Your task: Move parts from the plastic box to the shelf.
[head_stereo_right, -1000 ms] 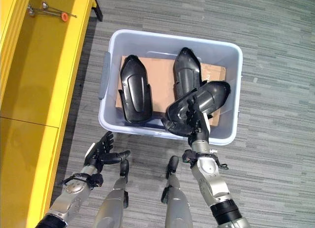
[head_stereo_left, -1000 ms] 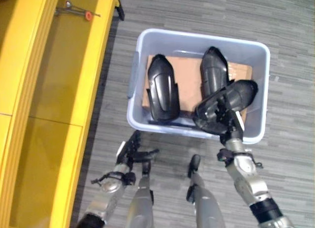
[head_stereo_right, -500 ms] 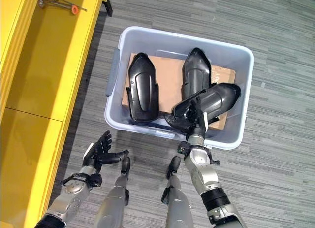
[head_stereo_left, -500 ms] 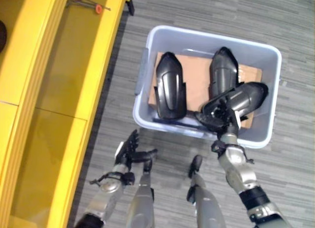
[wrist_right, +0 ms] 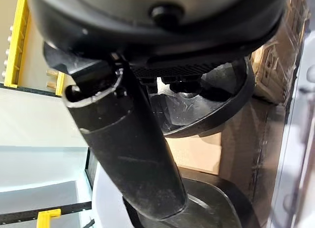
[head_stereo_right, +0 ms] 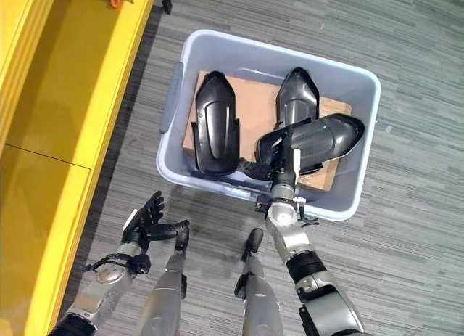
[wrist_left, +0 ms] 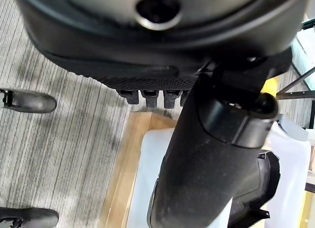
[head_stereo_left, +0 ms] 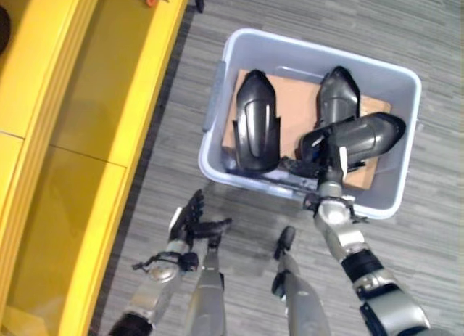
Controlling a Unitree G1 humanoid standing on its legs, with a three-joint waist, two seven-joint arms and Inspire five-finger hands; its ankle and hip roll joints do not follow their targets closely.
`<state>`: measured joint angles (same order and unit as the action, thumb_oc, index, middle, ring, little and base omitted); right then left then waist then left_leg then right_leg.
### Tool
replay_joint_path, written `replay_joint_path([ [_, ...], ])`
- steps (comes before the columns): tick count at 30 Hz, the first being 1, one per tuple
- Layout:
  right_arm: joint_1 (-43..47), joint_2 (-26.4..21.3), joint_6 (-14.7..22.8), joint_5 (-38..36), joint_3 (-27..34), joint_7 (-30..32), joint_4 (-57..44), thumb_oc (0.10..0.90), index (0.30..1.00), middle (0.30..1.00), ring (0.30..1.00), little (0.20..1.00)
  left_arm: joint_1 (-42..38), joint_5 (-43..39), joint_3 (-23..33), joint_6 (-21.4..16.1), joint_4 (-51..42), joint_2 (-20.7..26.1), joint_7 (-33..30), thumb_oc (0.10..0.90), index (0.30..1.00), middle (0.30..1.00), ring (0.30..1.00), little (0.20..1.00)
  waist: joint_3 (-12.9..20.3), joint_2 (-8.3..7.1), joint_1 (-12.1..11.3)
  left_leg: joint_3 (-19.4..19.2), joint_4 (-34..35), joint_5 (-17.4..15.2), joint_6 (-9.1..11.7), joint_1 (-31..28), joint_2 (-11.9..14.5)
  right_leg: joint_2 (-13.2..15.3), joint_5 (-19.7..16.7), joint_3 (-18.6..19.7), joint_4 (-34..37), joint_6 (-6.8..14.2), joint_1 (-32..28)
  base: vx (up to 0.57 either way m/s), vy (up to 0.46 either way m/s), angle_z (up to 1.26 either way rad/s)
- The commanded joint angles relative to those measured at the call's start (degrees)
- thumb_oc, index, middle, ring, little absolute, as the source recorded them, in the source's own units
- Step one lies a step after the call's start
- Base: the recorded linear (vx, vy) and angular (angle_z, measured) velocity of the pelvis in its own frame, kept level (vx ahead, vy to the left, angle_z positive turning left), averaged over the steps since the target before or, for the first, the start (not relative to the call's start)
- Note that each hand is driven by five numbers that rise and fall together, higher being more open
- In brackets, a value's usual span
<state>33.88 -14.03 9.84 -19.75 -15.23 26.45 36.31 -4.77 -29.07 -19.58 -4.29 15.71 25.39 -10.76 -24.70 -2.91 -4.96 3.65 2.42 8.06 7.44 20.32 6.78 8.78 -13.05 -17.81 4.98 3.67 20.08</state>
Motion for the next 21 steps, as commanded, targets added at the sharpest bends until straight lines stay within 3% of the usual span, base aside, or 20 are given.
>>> replay_joint_path([
  [1, 3.8, -0.8, -5.2, 0.8, -1.4, -0.3, 12.3, 0.900, 1.000, 1.000, 1.000, 1.000, -1.6, -2.5, -0.9, -5.8, -4.8, 2.3, -1.5, 0.900, 1.000, 1.000, 1.000, 1.000, -1.9, 0.78, -2.9, -3.4, -5.2, 0.4, -1.4, 4.7, -0.1, 7.7, 0.3, -0.4, -5.7, 6.6, 0.0, -0.06, 0.012, 0.03],
  [3, 5.1, -1.0, -5.5, 1.3, -1.7, -0.2, 15.8, 0.900, 1.000, 1.000, 1.000, 1.000, -2.0, -2.6, -1.3, -6.0, -4.8, 2.2, -1.6, 0.900, 1.000, 1.000, 1.000, 1.000, -2.3, 0.99, -3.0, -3.3, -7.3, -0.3, -1.5, 6.1, -0.4, 7.9, 0.4, -0.4, -6.5, 6.5, 0.7, -0.04, 0.049, 0.09],
  [4, 10.0, -1.1, -6.3, 0.1, -1.8, -0.6, 26.8, 0.900, 1.000, 1.000, 1.000, 1.000, -3.1, -3.5, -2.7, -6.5, -4.9, 1.9, -1.7, 0.900, 1.000, 1.000, 1.000, 1.000, -3.0, 1.74, -3.6, -3.1, -11.5, -2.2, -2.0, 9.5, -0.8, 8.2, 1.2, 0.1, -8.6, 6.3, 2.8, -0.05, 0.079, 0.08],
  [10, 16.7, -4.2, -10.2, 1.0, -0.2, 0.6, 43.8, 0.900, 1.000, 1.000, 1.000, 1.000, -6.4, -4.3, -6.3, -6.1, -3.5, 0.7, -2.9, 0.900, 1.000, 1.000, 1.000, 1.000, -4.5, 3.20, -5.2, -2.5, -16.3, -4.6, -2.8, 14.5, -1.8, 8.5, 3.6, -0.1, -12.4, 6.1, 6.6, -0.02, 0.076, 0.06],
  [11, 16.7, -4.9, -10.9, 2.3, -0.4, 0.3, 45.1, 0.580, 0.553, 0.553, 0.553, 0.553, -6.8, -4.3, -6.5, -6.1, -3.7, 0.6, -2.8, 0.900, 1.000, 1.000, 1.000, 1.000, -4.7, 3.44, -5.4, -2.3, -16.4, -4.7, -2.9, 14.7, -2.0, 8.5, 3.7, -0.2, -12.5, 6.1, 6.5, 0.02, 0.015, 0.49],
  [12, 16.6, -5.8, -12.0, 3.5, 0.1, 0.2, 47.0, 0.475, 0.404, 0.404, 0.404, 0.404, -7.4, -4.2, -7.0, -6.1, -3.9, 0.7, -2.7, 0.900, 1.000, 1.000, 1.000, 1.000, -4.9, 3.83, -5.8, -2.0, -16.1, -4.5, -3.0, 14.7, -2.2, 8.6, 3.8, -0.6, -12.4, 6.1, 6.2, 0.02, 0.002, 0.20],
  [13, 16.6, -5.8, -12.0, 3.5, 0.1, 0.2, 47.0, 0.400, 0.300, 0.300, 0.300, 0.300, -7.4, -4.2, -7.0, -6.1, -3.9, 0.7, -2.7, 0.900, 1.000, 1.000, 1.000, 1.000, -4.9, 3.85, -5.8, -2.0, -16.1, -4.5, -3.0, 14.7, -2.2, 8.6, 3.8, -0.7, -12.3, 6.1, 6.1, 0.00, 0.000, 0.00],
  [21, 12.2, -7.4, -13.4, 9.8, 0.3, 1.1, 47.7, 0.400, 0.300, 0.300, 0.300, 0.300, -7.0, -4.0, -6.5, -6.0, -3.5, 0.8, -2.1, 0.900, 1.000, 1.000, 1.000, 1.000, -5.1, 4.28, -6.4, -1.6, -14.8, -4.2, -3.4, 13.5, -2.9, 8.9, 3.8, -1.3, -11.9, 6.4, 4.9, 0.03, 0.007, 0.14],
])
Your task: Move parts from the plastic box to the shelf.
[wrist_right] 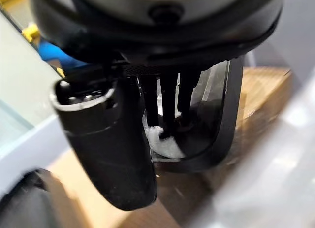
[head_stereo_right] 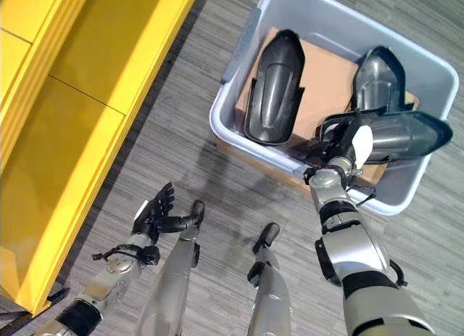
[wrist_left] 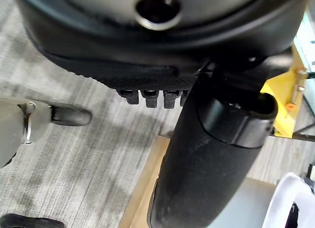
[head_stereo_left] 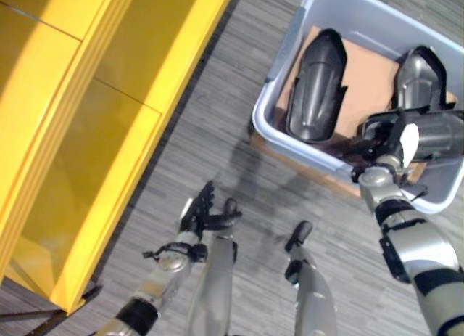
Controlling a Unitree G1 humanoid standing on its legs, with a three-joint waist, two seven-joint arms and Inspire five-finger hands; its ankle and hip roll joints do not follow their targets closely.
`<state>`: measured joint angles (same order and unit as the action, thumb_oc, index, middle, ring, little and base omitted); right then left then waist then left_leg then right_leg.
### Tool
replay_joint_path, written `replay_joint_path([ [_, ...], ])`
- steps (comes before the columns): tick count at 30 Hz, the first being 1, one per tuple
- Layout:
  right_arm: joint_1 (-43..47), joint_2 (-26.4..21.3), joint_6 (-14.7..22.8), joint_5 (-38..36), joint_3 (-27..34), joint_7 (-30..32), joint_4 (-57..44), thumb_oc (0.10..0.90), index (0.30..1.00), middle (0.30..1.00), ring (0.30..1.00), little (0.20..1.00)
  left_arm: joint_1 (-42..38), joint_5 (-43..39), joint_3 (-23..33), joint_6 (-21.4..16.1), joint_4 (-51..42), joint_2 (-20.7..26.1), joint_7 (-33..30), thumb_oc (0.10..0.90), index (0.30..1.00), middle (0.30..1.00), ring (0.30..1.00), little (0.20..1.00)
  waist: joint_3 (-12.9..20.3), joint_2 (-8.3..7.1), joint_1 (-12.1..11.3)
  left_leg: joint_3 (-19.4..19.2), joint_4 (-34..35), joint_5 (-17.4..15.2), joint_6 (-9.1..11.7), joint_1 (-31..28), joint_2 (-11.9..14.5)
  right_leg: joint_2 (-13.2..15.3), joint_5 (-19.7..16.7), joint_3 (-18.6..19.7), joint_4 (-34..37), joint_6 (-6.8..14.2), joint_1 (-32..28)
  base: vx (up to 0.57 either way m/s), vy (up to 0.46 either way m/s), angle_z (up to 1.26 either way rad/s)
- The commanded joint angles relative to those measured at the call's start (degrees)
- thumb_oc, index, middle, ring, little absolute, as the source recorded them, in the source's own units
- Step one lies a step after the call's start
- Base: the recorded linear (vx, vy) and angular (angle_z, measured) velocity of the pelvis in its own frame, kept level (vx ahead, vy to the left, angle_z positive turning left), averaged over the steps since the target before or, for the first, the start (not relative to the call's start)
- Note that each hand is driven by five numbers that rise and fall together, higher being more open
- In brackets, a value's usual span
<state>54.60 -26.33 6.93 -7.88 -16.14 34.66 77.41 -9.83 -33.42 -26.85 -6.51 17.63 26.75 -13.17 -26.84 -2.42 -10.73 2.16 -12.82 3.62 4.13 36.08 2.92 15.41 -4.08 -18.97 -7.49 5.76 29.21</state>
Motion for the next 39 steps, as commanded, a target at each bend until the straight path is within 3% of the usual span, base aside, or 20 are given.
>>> replay_joint_path([
  [1, -9.2, 5.0, -10.6, -1.2, 1.3, -6.7, 6.6, 0.400, 0.300, 0.300, 0.300, 0.300, -2.2, 0.3, 0.6, -4.1, -5.3, -0.8, 0.1, 0.900, 1.000, 1.000, 1.000, 1.000, -3.0, 3.83, -0.4, -0.2, 0.6, 0.2, -0.2, -2.5, 0.9, 2.3, -5.1, 0.0, 0.4, 4.3, -4.1, 0.03, 0.032, -0.03],
  [14, -13.0, 4.5, -9.6, 2.0, 1.1, -5.8, 4.3, 0.400, 0.300, 0.300, 0.300, 0.300, -2.5, 0.1, 0.3, -5.1, -4.3, -1.7, 0.3, 0.900, 1.000, 1.000, 1.000, 1.000, -2.5, 3.92, 1.1, -1.0, 1.7, 0.1, -0.4, -5.2, 0.6, 2.5, -5.3, 1.2, 0.8, 4.4, -5.0, 0.02, 0.010, -0.04],
  [22, -14.5, 2.3, -6.6, 2.1, 1.1, -3.3, -2.1, 0.400, 0.300, 0.300, 0.300, 0.300, -1.1, 0.2, 1.7, -5.7, -3.8, -1.3, -0.1, 0.900, 1.000, 1.000, 1.000, 1.000, -0.9, 3.29, 2.8, -1.8, 3.1, 0.4, -0.4, -7.6, 0.8, 2.2, -5.6, 2.1, 1.6, 4.5, -6.1, 0.02, -0.004, -0.03],
  [28, -17.5, -1.1, -5.8, 7.9, 0.9, 0.6, -19.0, 0.400, 0.300, 0.300, 0.300, 0.300, 0.4, 0.5, 3.8, -5.8, -3.1, -1.6, -0.4, 0.900, 1.000, 1.000, 1.000, 1.000, 0.7, 2.20, 4.9, -2.5, 4.6, 0.9, -0.5, -10.1, 1.0, 2.0, -6.3, 3.1, 2.3, 4.6, -7.2, 0.03, -0.006, -0.10],
  [31, -23.9, -3.4, -6.6, 14.0, 4.3, 2.2, -35.7, 0.400, 0.300, 0.300, 0.300, 0.300, 1.1, 1.1, 5.2, -5.7, -1.9, -2.2, -0.5, 0.900, 1.000, 1.000, 1.000, 1.000, 2.0, 1.48, 6.3, -2.8, 5.5, 1.0, -0.4, -11.7, 1.5, 1.9, -6.3, 3.2, 2.7, 4.6, -8.2, 0.03, -0.032, -0.05],
  [39, -31.1, -4.6, -6.5, 19.7, 10.2, 2.0, -49.2, 0.400, 0.300, 0.300, 0.300, 0.300, 2.6, 2.7, 6.6, -5.2, -1.2, -2.3, 1.0, 0.900, 1.000, 1.000, 1.000, 1.000, 4.1, 0.87, 7.5, -3.2, 6.9, 1.0, -0.3, -14.7, 1.5, 1.7, -6.4, 3.2, 3.4, 4.8, -10.7, 0.02, -0.018, -0.06],
])
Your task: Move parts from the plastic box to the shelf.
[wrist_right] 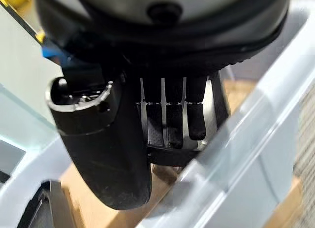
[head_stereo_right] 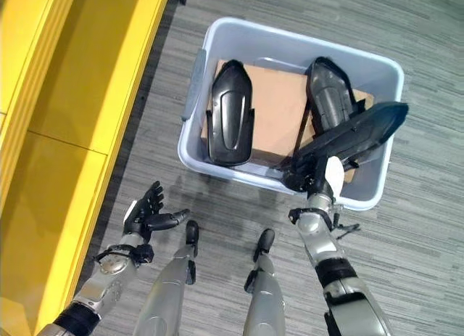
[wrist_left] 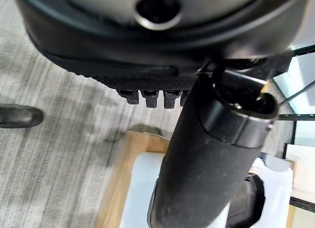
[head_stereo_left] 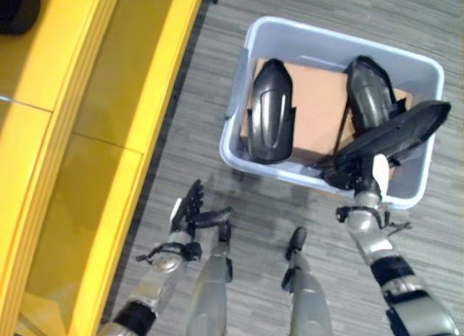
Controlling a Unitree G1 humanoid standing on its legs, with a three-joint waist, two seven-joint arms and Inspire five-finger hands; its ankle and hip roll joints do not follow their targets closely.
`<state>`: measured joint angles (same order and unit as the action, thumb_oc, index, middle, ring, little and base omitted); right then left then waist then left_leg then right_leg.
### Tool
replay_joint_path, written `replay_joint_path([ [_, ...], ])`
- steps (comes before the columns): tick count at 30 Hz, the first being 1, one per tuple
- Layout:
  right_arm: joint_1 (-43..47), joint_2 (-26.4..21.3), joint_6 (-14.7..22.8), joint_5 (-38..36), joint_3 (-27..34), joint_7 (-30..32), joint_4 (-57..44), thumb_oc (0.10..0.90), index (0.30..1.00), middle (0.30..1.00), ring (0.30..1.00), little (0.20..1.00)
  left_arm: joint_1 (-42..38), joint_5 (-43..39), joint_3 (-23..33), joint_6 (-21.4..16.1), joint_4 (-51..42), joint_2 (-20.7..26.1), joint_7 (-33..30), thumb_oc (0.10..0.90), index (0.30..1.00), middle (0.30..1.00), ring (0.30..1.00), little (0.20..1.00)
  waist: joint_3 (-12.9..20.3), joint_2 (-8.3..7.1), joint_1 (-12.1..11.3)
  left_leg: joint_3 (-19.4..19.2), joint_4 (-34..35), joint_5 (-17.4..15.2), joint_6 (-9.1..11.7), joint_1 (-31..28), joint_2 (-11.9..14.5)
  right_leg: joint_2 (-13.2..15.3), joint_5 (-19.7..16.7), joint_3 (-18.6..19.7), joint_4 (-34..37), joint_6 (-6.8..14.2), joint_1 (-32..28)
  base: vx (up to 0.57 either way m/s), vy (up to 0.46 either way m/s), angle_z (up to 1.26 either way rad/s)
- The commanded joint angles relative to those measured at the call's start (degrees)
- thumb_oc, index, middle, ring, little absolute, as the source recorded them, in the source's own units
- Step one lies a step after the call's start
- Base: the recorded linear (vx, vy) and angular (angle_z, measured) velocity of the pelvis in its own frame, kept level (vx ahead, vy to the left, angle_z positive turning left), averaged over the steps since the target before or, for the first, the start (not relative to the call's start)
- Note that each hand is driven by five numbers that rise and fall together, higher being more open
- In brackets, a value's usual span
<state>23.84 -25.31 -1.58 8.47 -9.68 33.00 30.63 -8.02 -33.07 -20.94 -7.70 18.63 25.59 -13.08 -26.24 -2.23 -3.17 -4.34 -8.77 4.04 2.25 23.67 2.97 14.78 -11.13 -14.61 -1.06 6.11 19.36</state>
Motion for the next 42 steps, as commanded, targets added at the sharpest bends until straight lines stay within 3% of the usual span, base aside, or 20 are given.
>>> replay_joint_path([
  [1, -1.8, -5.8, 2.6, 4.0, 5.0, 3.3, -4.6, 0.400, 0.300, 0.300, 0.300, 0.300, 1.4, 2.7, 1.1, -3.7, -2.0, -1.2, 1.2, 0.900, 1.000, 1.000, 1.000, 1.000, 4.1, 0.49, 0.3, 3.1, 3.0, 0.5, 1.5, -2.8, 1.5, 2.3, 0.6, -1.2, -2.8, 4.4, -1.2, 0.02, -0.026, -0.05],
  [13, -8.7, -7.2, 5.0, 6.8, 9.5, -1.0, -18.0, 0.400, 0.300, 0.300, 0.300, 0.300, 5.4, 4.3, 2.7, -2.2, -2.3, -1.1, 4.4, 0.900, 1.000, 1.000, 1.000, 1.000, 8.1, -0.45, 1.3, 2.1, 4.3, 0.3, 1.5, -7.5, 1.7, 1.9, 0.9, -0.9, -1.6, 4.7, -4.9, 0.02, -0.023, -0.05],
  [23, -10.5, -7.8, 7.3, 7.2, 10.2, -4.9, -25.6, 0.400, 0.300, 0.300, 0.300, 0.300, 8.0, 5.8, 4.7, -1.5, -2.4, -1.4, 5.8, 0.900, 1.000, 1.000, 1.000, 1.000, 11.3, -0.26, 1.4, 1.4, 5.9, 0.2, 1.7, -11.8, 2.3, 1.4, 1.8, -0.9, -0.8, 4.7, -8.6, 0.03, -0.021, -0.03],
  [32, -8.1, -9.3, 8.3, 9.7, 3.0, -13.4, -27.9, 0.400, 0.300, 0.300, 0.300, 0.300, 12.6, 7.2, 8.1, -0.8, -1.6, -2.6, 7.1, 0.900, 1.000, 1.000, 1.000, 1.000, 18.2, 0.05, 0.6, 0.0, 10.3, 1.1, 2.8, -19.9, 4.4, -1.5, 5.4, -1.9, -0.3, 3.5, -15.0, 0.07, -0.060, -0.06],
  [37, -6.1, -9.7, 8.5, 10.4, -0.4, -15.9, -27.7, 0.400, 0.300, 0.300, 0.300, 0.300, 13.6, 7.5, 8.4, -0.6, -1.1, -3.2, 7.4, 0.900, 1.000, 1.000, 1.000, 1.000, 19.8, 0.23, 0.3, -0.4, 10.5, 1.1, 3.2, -21.7, 5.3, -3.1, 7.5, -1.8, -1.2, 2.7, -16.5, 0.04, -0.083, -0.03],
  [42, -2.4, -9.9, 9.5, 10.7, -5.5, -18.1, -26.8, 0.400, 0.300, 0.300, 0.300, 0.300, 13.9, 7.0, 8.8, -0.8, -0.6, -3.6, 6.8, 0.900, 1.000, 1.000, 1.000, 1.000, 19.2, 0.38, -0.2, 0.3, 6.5, 1.0, 3.8, -21.8, 7.4, -5.2, 11.6, -1.4, -5.4, 0.9, -16.5, 0.00, -0.150, 0.01],
])
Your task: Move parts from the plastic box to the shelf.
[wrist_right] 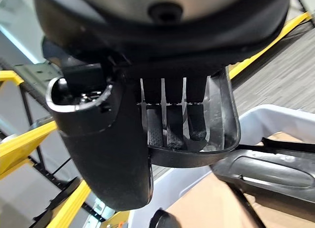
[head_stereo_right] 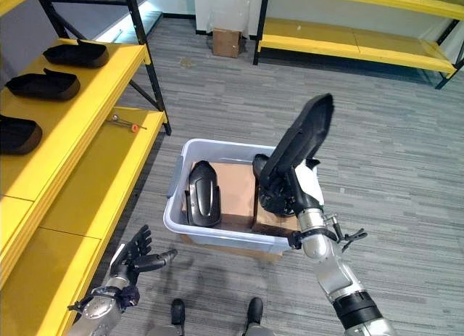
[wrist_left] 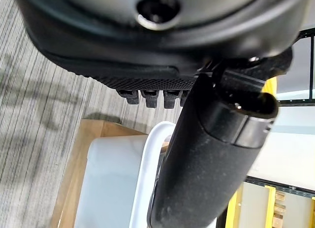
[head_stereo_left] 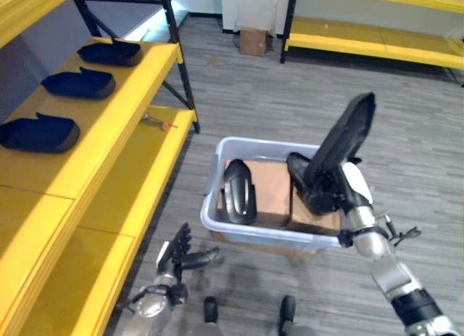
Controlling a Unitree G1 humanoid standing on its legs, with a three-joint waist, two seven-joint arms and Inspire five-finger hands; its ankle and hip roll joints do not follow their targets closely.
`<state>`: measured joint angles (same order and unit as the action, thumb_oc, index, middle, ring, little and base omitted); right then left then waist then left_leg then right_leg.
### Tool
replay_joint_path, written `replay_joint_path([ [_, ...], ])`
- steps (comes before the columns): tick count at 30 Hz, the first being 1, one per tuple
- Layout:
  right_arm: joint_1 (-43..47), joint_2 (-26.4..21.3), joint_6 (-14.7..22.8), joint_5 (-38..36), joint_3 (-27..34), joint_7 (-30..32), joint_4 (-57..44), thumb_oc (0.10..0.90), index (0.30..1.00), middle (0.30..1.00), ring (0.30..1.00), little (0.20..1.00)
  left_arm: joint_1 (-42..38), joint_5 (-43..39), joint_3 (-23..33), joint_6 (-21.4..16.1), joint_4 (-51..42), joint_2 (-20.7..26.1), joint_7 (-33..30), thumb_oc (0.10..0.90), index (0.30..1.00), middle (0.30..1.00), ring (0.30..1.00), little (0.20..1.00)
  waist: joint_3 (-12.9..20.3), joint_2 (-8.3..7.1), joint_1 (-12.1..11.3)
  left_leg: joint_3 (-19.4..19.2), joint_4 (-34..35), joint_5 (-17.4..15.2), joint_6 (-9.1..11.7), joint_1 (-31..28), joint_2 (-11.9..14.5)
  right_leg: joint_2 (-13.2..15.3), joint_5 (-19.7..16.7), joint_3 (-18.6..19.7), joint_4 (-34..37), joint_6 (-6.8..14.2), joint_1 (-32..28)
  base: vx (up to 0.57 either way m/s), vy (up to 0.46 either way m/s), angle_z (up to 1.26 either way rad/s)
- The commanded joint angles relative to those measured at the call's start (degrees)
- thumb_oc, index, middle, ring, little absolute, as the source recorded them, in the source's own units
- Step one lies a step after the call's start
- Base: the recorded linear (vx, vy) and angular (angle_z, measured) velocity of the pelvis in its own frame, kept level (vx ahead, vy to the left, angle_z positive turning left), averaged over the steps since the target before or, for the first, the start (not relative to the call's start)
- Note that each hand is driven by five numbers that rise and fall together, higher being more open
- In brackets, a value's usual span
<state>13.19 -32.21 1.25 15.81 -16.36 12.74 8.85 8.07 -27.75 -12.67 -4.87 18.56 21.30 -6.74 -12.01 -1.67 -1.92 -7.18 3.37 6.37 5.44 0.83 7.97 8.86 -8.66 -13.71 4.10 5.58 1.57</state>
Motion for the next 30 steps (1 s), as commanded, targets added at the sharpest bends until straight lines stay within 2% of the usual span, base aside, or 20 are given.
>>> replay_joint_path([
  [1, 8.6, -3.2, 6.7, 3.3, 0.5, 1.7, -5.1, 0.400, 0.300, 0.300, 0.300, 0.300, -2.0, 1.6, 0.6, -3.7, -0.4, 0.6, 0.4, 0.900, 1.000, 1.000, 1.000, 1.000, 4.9, -0.29, -1.8, 3.3, -6.3, -1.0, 0.8, 1.2, 2.6, 0.3, 9.4, -2.3, -10.9, 1.1, 1.2, 0.01, -0.157, 0.02],
  [3, 9.4, -3.4, 6.9, 3.1, -0.2, 1.2, -5.3, 0.400, 0.300, 0.300, 0.300, 0.300, -1.9, 1.4, 0.9, -3.7, -0.4, 0.5, 0.2, 0.900, 1.000, 1.000, 1.000, 1.000, 4.7, -0.25, -2.0, 3.8, -7.1, -0.4, 1.1, 1.5, 3.1, -0.3, 10.0, -2.4, -11.3, 0.7, 1.1, 0.01, -0.155, 0.05],
  [5, 11.8, -3.5, 7.4, 2.7, -2.5, 0.9, -5.5, 0.400, 0.300, 0.300, 0.300, 0.300, -1.2, 0.8, 1.6, -3.8, -0.7, 0.1, -0.5, 0.900, 1.000, 1.000, 1.000, 1.000, 3.8, -0.06, -3.3, 5.2, -8.4, 2.8, 2.1, 2.7, 4.4, -2.0, 11.1, -2.9, -11.6, -0.4, 1.2, -0.01, -0.221, 0.03],
  [9, 15.3, -3.0, 7.6, 1.9, -5.4, 1.0, -4.5, 0.400, 0.300, 0.300, 0.300, 0.300, -1.1, 0.6, 1.7, -3.8, -1.3, 0.1, -1.0, 0.900, 1.000, 1.000, 1.000, 1.000, 2.6, 0.21, -4.7, 7.4, -8.2, 7.5, 3.2, 4.8, 5.7, -3.5, 12.0, -4.6, -11.8, -1.9, 1.6, -0.01, -0.157, 0.11],
  [13, 15.2, -3.5, 7.5, 2.0, -5.5, 1.0, -5.5, 0.400, 0.300, 0.300, 0.300, 0.300, -1.2, 0.7, 1.6, -3.8, -1.8, 0.1, -1.3, 0.900, 1.000, 1.000, 1.000, 1.000, 1.8, 0.59, -5.1, 7.6, -8.7, 9.5, 3.3, 6.3, 5.6, -3.2, 12.5, -7.0, -11.7, -2.6, 0.8, 0.01, -0.084, 0.45],
  [14, 14.8, -4.4, 7.4, 2.6, -5.0, 1.7, -6.4, 0.400, 0.300, 0.300, 0.300, 0.300, -1.8, 1.1, 1.1, -3.6, -1.4, -0.1, -1.4, 0.900, 1.000, 1.000, 1.000, 1.000, 1.0, 0.79, -4.5, 3.5, -11.1, 11.6, 3.2, 8.2, 6.9, -2.6, 12.2, -9.7, -10.8, -3.2, 0.2, -0.08, -0.068, 0.72],
  [15, 14.4, -5.1, 7.2, 3.1, -4.6, 2.1, -7.0, 0.400, 0.300, 0.300, 0.300, 0.300, -2.2, 1.2, 1.0, -3.6, -1.3, 0.0, -1.5, 0.900, 1.000, 1.000, 1.000, 1.000, 0.8, 0.73, -3.8, -1.5, -12.9, 11.7, 3.1, 8.7, 8.2, -2.1, 12.2, -11.5, -10.4, -3.4, 0.0, -0.07, -0.069, 0.83],
  [16, 14.4, -5.2, 7.2, 3.1, -4.6, 2.0, -7.0, 0.400, 0.300, 0.300, 0.300, 0.300, -2.3, 1.2, 1.0, -3.6, -1.3, 0.0, -1.5, 0.900, 1.000, 1.000, 1.000, 1.000, 0.8, 0.76, -3.8, -1.5, -13.2, 11.6, 3.1, 8.8, 8.3, -2.1, 12.2, -11.5, -10.4, -3.4, -0.1, 0.00, -0.095, 1.06],
  [17, 13.3, -6.0, 6.7, 4.2, -3.5, 3.0, -7.7, 0.400, 0.300, 0.300, 0.300, 0.300, -2.9, 1.3, 1.0, -3.5, -1.0, 0.0, -1.6, 0.900, 1.000, 1.000, 1.000, 1.000, 1.5, 0.69, -1.6, -11.3, -13.7, 10.9, 5.2, 7.9, 12.4, -1.6, 13.2, -14.8, -9.4, -3.0, -0.7, 0.02, -0.066, 1.62],
  [18, 12.2, -6.4, 6.4, 4.8, -2.7, 3.6, -8.1, 0.400, 0.300, 0.300, 0.300, 0.300, -3.3, 1.5, 0.8, -3.4, -1.0, 0.0, -1.7, 0.900, 1.000, 1.000, 1.000, 1.000, 1.8, 0.87, -0.6, -16.8, -13.7, 11.7, 6.1, 7.3, 14.8, -1.5, 13.1, -17.0, -8.8, -2.9, -1.3, 0.01, -0.073, 1.76],
  [19, 11.0, -6.6, 6.2, 5.0, -1.8, 4.0, -8.7, 0.400, 0.300, 0.300, 0.300, 0.300, -3.7, 1.7, 0.6, -3.3, -1.0, 0.2, -1.5, 0.900, 1.000, 1.000, 1.000, 1.000, 2.0, 1.05, 0.1, -20.7, -14.2, 12.7, 7.1, 6.7, 16.7, -1.5, 12.9, -18.7, -8.3, -2.9, -2.0, -0.01, -0.022, 1.56],
  [20, 10.7, -6.7, 6.2, 5.1, -1.7, 4.0, -8.9, 0.400, 0.300, 0.300, 0.300, 0.300, -3.7, 1.7, 0.6, -3.2, -1.0, 0.2, -1.5, 0.900, 1.000, 1.000, 1.000, 1.000, 2.0, 1.09, 0.0, -20.7, -14.2, 12.8, 7.3, 6.6, 16.8, -1.7, 12.9, -18.7, -8.1, -3.0, -2.1, 0.00, 0.057, 1.63],
  [21, 6.8, -7.2, 6.0, 5.4, 0.8, 4.3, -10.9, 0.400, 0.300, 0.300, 0.300, 0.300, -4.1, 2.2, 0.5, -2.8, -0.6, 0.2, -1.2, 0.900, 1.000, 1.000, 1.000, 1.000, 2.4, 1.97, 1.4, -26.9, -12.9, 15.2, 8.6, 4.5, 20.0, -1.6, 12.9, -21.6, -8.0, -2.7, -3.2, 0.02, 0.105, 1.37],
  [22, 5.4, -7.5, 6.0, 5.9, 1.6, 4.4, -11.5, 0.400, 0.300, 0.300, 0.300, 0.300, -4.1, 2.2, 0.8, -2.8, -0.8, 0.5, -1.1, 0.900, 1.000, 1.000, 1.000, 1.000, 2.8, 2.50, 1.7, -28.1, -11.7, 15.2, 8.7, 3.7, 20.4, -1.5, 13.2, -22.6, -8.2, -2.5, -3.5, 0.07, 0.181, 1.07],
  [23, 4.0, -7.2, 6.0, 6.2, 2.5, 4.1, -12.4, 0.400, 0.300, 0.300, 0.300, 0.300, -3.8, 2.5, 0.7, -2.7, -1.4, 0.6, -1.0, 0.900, 1.000, 1.000, 1.000, 1.000, 3.0, 3.00, 1.4, -26.4, -9.8, 14.4, 8.4, 3.1, 19.3, -1.4, 13.4, -22.5, -8.5, -2.3, -4.0, 0.10, 0.159, 0.81],
  [24, 2.2, -7.0, 6.1, 6.4, 3.5, 4.1, -12.9, 0.400, 0.300, 0.300, 0.300, 0.300, -3.6, 3.0, 0.9, -2.7, -1.8, 0.7, -0.8, 0.900, 1.000, 1.000, 1.000, 1.000, 3.4, 3.19, 1.4, -26.7, -8.9, 14.2, 8.3, 2.7, 18.9, -1.1, 13.2, -22.9, -8.4, -2.2, -4.7, 0.15, 0.227, 0.53],
  [26, -0.6, -6.0, 6.2, 5.6, 5.4, 3.4, -13.9, 0.400, 0.300, 0.300, 0.300, 0.300, -3.1, 5.0, 1.6, -2.5, -3.2, 1.6, 0.1, 0.900, 1.000, 1.000, 1.000, 1.000, 3.9, 2.31, 0.4, -26.5, -8.7, 12.2, 7.5, 2.5, 17.1, 1.3, 11.8, -24.1, -8.0, -1.1, -6.9, 0.15, 0.276, 0.10],
  [30, -1.2, -5.5, 6.0, 6.2, 5.9, 2.8, -13.9, 0.400, 0.300, 0.300, 0.300, 0.300, -2.7, 6.4, 2.6, -2.5, -3.6, 2.5, 0.3, 0.900, 1.000, 1.000, 1.000, 1.000, 4.6, 1.32, -0.4, -26.0, -6.9, 9.0, 5.3, 2.7, 13.9, 3.9, 9.9, -25.9, -8.1, 0.4, -7.3, 0.05, 0.174, 0.20],
])
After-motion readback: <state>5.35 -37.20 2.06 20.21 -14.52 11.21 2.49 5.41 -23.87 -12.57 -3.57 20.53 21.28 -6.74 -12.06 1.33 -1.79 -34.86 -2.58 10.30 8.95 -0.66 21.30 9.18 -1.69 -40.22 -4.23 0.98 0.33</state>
